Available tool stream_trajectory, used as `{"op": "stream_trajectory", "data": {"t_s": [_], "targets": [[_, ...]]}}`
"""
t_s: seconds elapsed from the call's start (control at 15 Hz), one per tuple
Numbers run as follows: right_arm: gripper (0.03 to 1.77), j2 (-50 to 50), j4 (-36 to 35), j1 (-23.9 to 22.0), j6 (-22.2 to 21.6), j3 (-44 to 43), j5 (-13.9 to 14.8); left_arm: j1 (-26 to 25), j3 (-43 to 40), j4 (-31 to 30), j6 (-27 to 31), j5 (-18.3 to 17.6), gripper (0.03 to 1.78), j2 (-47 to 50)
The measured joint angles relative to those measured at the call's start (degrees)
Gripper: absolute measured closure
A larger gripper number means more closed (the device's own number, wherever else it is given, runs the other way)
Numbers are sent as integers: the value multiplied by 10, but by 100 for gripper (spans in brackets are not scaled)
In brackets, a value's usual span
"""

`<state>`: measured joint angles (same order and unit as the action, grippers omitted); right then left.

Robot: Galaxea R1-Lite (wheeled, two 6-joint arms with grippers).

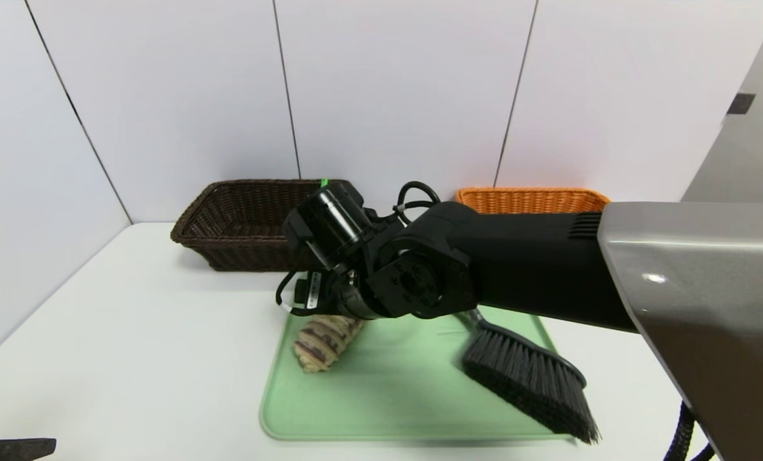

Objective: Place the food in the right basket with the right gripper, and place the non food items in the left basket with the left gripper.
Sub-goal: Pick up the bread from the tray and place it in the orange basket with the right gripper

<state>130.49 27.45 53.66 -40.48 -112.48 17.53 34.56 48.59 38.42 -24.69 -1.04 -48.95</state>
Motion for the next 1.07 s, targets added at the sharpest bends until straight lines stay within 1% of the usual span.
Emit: {"op": "stream_trajectory", "data": {"t_s": [0.2, 1.07], "targets": [[10, 6, -12, 1, 1, 0, 0, 0, -1, 1, 0, -2, 12, 7], [10, 23, -2, -1, 3, 0, 2, 0, 5, 2, 1, -2, 12, 24]]}}
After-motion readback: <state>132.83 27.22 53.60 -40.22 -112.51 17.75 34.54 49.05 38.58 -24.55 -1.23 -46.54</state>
